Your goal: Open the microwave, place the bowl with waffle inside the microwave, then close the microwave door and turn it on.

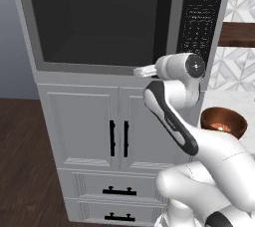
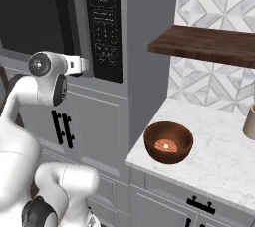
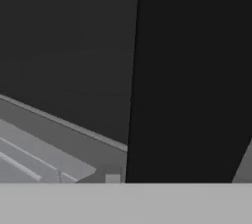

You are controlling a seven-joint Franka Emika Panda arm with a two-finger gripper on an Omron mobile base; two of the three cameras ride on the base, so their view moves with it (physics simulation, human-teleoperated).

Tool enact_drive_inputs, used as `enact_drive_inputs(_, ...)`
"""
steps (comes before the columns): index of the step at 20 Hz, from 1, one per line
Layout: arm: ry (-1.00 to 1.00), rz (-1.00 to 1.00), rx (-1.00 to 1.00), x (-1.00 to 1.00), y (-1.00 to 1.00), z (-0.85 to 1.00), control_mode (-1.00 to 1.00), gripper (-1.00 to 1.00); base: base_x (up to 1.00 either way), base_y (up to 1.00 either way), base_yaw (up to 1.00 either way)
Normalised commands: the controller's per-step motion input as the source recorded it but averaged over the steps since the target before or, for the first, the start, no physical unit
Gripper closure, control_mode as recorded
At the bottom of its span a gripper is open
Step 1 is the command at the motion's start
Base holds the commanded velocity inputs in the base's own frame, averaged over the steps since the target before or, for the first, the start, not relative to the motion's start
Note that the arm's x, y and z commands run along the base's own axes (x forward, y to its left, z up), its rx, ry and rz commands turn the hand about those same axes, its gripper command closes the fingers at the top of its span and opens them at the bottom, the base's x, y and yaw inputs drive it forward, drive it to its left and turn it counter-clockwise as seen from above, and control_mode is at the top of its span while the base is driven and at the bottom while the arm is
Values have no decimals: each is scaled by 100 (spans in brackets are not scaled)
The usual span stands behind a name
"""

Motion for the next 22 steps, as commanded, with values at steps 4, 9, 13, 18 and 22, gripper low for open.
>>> enact_drive_inputs(4,4,3,-30,-66,100,-40,-100,100,0,0,0)
enact_drive_inputs(9,14,0,-34,-73,100,-10,-100,100,0,0,0)
enact_drive_inputs(13,15,0,-35,-71,100,-6,-100,100,0,0,0)
enact_drive_inputs(18,1,0,-41,-46,100,-31,-100,100,0,0,0)
enact_drive_inputs(22,4,0,-38,-36,100,-38,-100,100,0,0,0)
